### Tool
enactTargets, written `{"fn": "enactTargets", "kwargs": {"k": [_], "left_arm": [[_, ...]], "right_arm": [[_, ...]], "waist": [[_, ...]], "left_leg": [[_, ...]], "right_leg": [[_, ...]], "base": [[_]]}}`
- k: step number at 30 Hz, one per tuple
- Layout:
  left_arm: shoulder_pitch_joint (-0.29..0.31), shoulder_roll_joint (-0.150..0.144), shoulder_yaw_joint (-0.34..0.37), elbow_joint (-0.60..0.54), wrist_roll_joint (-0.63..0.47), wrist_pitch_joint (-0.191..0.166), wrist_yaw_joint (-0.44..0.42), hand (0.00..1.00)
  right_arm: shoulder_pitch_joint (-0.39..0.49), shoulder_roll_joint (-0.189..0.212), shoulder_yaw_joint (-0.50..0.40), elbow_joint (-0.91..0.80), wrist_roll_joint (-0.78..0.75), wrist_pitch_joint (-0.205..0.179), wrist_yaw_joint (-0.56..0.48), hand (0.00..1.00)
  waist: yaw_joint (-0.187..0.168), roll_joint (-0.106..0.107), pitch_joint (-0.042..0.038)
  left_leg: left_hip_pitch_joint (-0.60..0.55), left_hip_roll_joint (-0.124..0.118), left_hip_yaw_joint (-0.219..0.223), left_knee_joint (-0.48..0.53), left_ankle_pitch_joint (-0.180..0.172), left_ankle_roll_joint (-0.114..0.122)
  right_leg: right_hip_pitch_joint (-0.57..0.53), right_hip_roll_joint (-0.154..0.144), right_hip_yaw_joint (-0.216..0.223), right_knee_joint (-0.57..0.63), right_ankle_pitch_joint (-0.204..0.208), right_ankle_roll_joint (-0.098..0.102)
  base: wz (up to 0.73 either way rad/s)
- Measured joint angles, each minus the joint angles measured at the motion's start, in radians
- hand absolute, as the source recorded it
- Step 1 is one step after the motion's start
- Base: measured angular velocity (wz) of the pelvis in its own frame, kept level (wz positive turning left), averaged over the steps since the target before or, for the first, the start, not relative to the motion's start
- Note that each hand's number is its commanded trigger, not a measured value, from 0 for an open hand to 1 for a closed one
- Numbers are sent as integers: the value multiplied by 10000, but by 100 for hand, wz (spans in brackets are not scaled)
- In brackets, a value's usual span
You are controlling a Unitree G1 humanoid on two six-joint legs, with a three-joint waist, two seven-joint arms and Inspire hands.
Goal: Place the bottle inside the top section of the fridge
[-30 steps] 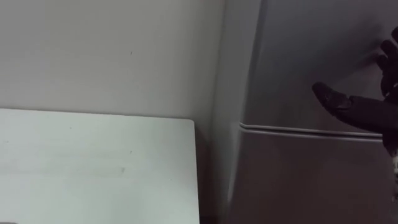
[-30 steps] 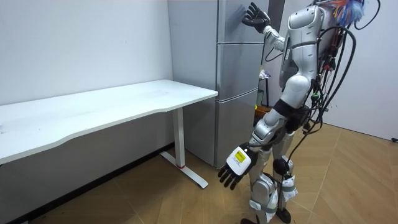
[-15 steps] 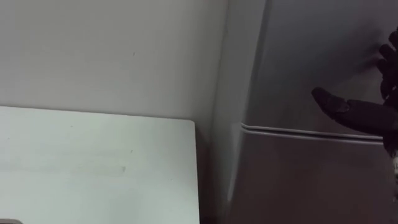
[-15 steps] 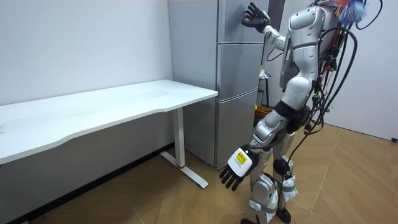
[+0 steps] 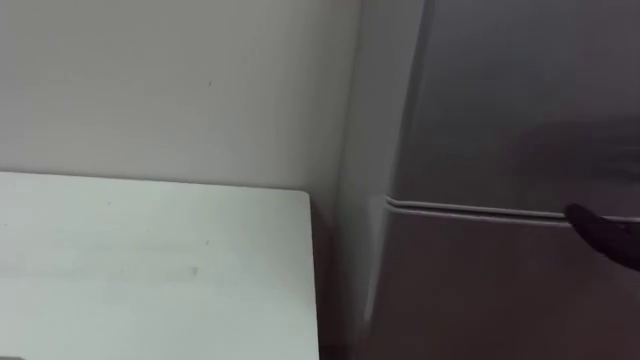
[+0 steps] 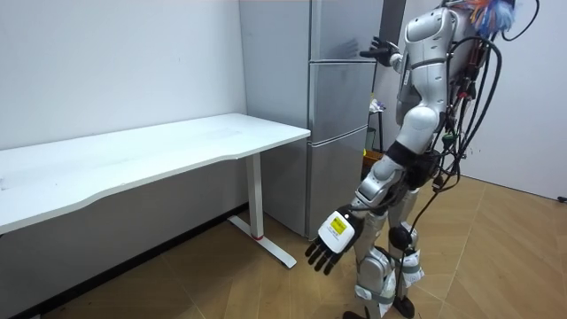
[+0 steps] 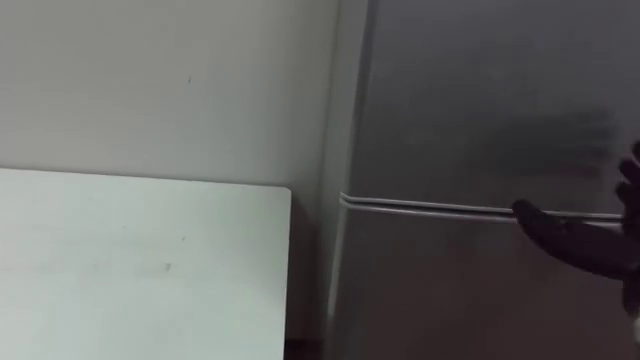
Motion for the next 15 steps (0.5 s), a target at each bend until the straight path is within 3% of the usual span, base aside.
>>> {"fn": "enactTargets", "kwargs": {"k": [7, 10, 15], "left_arm": [[58, -5, 73, 15, -24, -224, 98, 0], [58, -1, 78, 19, -26, -233, 137, 0], [25, -6, 60, 26, -139, -231, 339, 0]], "right_arm": [[585, -2, -780, 527, 802, 20, -763, 0], [842, -5, -1106, 832, 1115, 15, -1225, 0], [1709, 1, -1245, 1201, 1636, 16, -1731, 0]], "waist": [[-514, 120, 30], [-560, 173, 27], [-575, 197, 95]], "left_leg": [[-28, -9, 114, -122, -2, 2], [20, -23, 162, -197, -11, 11], [64, -39, 239, -284, -17, 21]], "right_leg": [[-110, -2, 140, -24, -14, 21], [-117, -6, 170, -31, -29, 46], [-153, -9, 264, -27, -52, 75]], "base": [[-5], [-3], [-4]]}}
